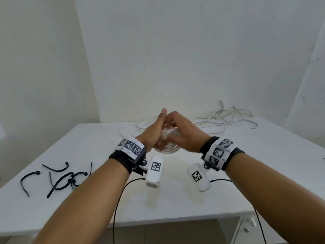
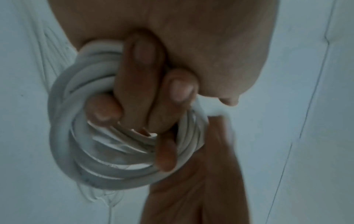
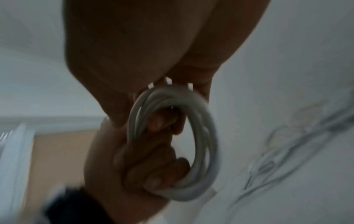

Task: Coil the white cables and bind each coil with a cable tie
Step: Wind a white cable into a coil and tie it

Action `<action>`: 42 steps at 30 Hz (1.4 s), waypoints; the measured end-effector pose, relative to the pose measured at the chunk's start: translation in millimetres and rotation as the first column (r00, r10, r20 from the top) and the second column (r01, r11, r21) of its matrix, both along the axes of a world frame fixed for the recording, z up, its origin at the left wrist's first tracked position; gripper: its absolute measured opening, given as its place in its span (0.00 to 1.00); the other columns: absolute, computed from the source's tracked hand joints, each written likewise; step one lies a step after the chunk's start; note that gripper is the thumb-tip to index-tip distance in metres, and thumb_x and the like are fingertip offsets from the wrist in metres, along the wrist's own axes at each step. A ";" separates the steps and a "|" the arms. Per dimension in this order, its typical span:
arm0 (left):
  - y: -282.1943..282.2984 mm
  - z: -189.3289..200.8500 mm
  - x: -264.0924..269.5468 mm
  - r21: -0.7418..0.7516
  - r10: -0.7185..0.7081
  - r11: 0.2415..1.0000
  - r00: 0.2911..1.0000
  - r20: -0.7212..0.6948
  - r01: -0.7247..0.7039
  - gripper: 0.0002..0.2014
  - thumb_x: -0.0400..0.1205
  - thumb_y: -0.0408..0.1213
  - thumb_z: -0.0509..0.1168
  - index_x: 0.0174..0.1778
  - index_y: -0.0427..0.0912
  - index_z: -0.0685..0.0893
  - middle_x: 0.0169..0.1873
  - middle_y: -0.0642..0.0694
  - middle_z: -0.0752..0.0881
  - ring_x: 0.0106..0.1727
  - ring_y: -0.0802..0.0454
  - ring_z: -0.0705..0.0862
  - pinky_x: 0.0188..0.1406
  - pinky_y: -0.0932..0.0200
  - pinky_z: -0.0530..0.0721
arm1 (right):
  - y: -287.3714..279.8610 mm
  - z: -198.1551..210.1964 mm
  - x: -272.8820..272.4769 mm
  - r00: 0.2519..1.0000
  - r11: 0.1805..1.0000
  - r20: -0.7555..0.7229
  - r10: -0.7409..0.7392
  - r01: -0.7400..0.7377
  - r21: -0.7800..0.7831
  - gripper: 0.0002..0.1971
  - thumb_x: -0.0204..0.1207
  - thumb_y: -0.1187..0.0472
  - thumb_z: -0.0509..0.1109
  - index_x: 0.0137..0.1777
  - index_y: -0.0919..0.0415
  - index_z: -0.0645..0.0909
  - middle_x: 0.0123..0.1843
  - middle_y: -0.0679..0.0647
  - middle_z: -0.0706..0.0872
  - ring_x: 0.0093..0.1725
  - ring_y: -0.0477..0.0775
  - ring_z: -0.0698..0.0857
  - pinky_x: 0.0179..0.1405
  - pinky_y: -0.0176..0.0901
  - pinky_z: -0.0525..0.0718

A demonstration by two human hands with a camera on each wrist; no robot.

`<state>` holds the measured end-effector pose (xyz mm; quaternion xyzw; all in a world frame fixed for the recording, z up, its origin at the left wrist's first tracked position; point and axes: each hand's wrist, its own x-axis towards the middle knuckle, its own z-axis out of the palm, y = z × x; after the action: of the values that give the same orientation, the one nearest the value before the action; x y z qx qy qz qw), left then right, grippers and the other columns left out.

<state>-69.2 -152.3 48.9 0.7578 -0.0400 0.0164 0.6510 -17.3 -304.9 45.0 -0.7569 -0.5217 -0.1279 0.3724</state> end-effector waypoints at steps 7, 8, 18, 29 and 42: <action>-4.0 15.4 -2.3 -0.328 -0.002 0.945 1.000 -0.014 -0.003 0.40 0.83 0.69 0.46 0.17 0.40 0.73 0.08 0.49 0.62 0.09 0.54 0.59 0.19 0.62 0.61 | 13.2 -13.5 -2.7 0.927 0.931 -0.375 -0.008 0.144 0.335 0.17 0.80 0.43 0.63 0.57 0.56 0.74 0.42 0.48 0.86 0.41 0.51 0.87 0.46 0.53 0.87; -7.6 16.0 -0.9 -0.363 0.046 0.930 0.999 -0.027 -0.052 0.39 0.84 0.68 0.47 0.17 0.40 0.73 0.08 0.49 0.63 0.09 0.54 0.60 0.19 0.62 0.61 | 18.4 -12.6 -5.8 0.904 0.900 -0.426 0.011 0.177 0.398 0.16 0.82 0.44 0.63 0.56 0.56 0.73 0.40 0.49 0.85 0.37 0.54 0.86 0.42 0.57 0.88; -20.3 24.9 3.0 -0.523 0.268 0.782 0.940 -0.211 -0.340 0.28 0.87 0.62 0.47 0.36 0.41 0.72 0.17 0.48 0.65 0.11 0.53 0.59 0.18 0.68 0.65 | 32.6 -7.8 -8.6 0.916 0.803 -0.364 -0.170 0.343 0.488 0.11 0.86 0.48 0.62 0.54 0.51 0.83 0.24 0.38 0.78 0.23 0.47 0.74 0.24 0.53 0.86; -7.6 32.1 -4.2 -0.521 0.257 0.811 0.962 -0.094 -0.267 0.14 0.82 0.42 0.60 0.32 0.41 0.77 0.19 0.47 0.65 0.14 0.53 0.59 0.19 0.63 0.62 | 38.9 12.2 -9.4 0.929 0.811 -0.337 -0.153 0.313 0.495 0.14 0.85 0.50 0.64 0.53 0.55 0.89 0.24 0.45 0.81 0.22 0.49 0.78 0.23 0.48 0.81; 100.3 11.1 -48.3 -0.444 0.497 0.765 0.866 -0.054 -0.466 0.12 0.84 0.46 0.64 0.47 0.40 0.84 0.19 0.49 0.64 0.14 0.55 0.63 0.17 0.65 0.65 | 122.0 2.3 -36.5 0.768 0.979 -0.640 0.036 0.101 0.176 0.14 0.88 0.50 0.56 0.63 0.60 0.71 0.44 0.60 0.88 0.39 0.55 0.90 0.45 0.52 0.90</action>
<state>-117.5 -52.0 60.1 0.5730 0.1387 0.2169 0.7780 -53.8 -182.9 47.4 -0.7228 -0.3348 0.0792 0.5994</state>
